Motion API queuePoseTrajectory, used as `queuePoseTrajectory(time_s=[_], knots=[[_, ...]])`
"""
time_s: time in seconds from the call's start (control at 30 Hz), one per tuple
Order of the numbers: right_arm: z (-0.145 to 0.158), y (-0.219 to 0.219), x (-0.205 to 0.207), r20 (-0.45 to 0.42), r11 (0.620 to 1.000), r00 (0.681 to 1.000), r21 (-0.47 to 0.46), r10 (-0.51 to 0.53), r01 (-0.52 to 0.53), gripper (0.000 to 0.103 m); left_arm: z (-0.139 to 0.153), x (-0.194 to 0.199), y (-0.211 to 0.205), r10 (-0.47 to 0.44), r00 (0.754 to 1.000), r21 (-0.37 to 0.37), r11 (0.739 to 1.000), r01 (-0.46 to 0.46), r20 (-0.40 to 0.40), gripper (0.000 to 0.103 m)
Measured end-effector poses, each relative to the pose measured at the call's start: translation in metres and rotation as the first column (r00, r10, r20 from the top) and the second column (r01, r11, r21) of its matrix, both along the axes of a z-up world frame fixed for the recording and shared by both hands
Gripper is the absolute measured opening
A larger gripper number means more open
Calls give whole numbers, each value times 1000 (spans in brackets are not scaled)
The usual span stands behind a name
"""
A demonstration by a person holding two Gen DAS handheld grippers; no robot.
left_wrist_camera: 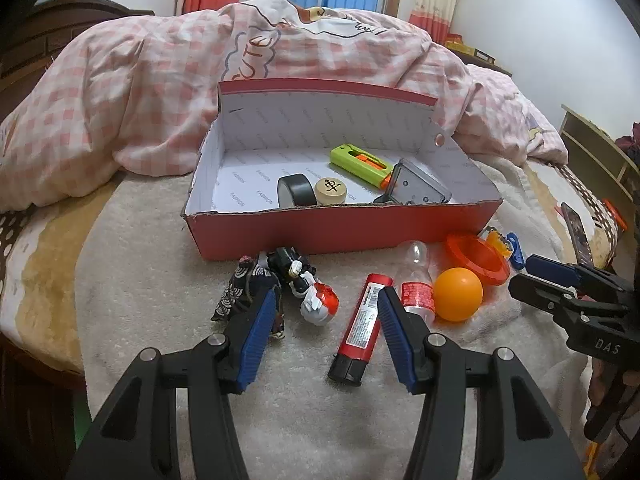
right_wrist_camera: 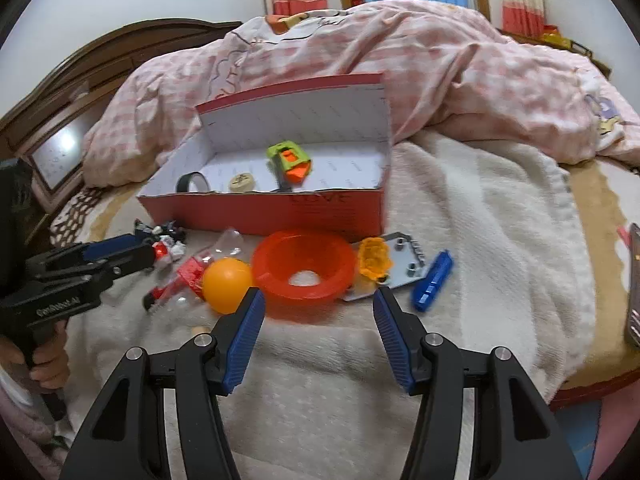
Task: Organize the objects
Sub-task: 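Move both grippers out of the box toward the bottle and red ring, then grasp the clear plastic bottle with the left gripper while the right gripper grasps the red-orange ring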
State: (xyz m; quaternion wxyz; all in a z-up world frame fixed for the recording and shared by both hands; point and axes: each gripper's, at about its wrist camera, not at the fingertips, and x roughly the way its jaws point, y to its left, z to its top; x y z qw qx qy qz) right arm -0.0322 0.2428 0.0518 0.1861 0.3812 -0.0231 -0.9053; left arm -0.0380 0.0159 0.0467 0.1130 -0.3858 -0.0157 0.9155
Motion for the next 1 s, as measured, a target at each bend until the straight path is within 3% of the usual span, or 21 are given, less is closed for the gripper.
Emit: queuePoseTrajectory(time_s=[0.2, 0.33, 0.73, 0.77, 0.8, 0.87, 1.0], knots=[[-11, -5, -15, 108, 996, 994, -90, -10, 20, 58, -1, 0, -4, 11, 1000, -4, 1000, -11, 2, 53], [-12, -2, -23, 132, 992, 990, -116, -43, 59, 58, -1, 0, -6, 9, 1000, 9, 1000, -9, 8, 53], [-16, 7, -50, 211, 963, 974, -232, -89, 138, 59, 0, 6, 20, -110, 994, 27, 994, 110, -2, 53], [-16, 7, -51, 210, 964, 973, -224, -96, 144, 52, -1, 6, 23, -118, 993, 22, 993, 118, 0, 53], [-16, 6, -51, 208, 966, 972, -208, -107, 151, 36, -2, 6, 26, -124, 992, 19, 992, 124, 2, 53], [-18, 5, -51, 218, 968, 969, -194, -116, 159, 18, -5, 6, 31, -142, 990, 15, 990, 142, 9, 53], [-20, 11, -46, 223, 966, 967, -192, -127, 172, 15, -9, 5, 41, -179, 984, -6, 984, 179, 19, 53]])
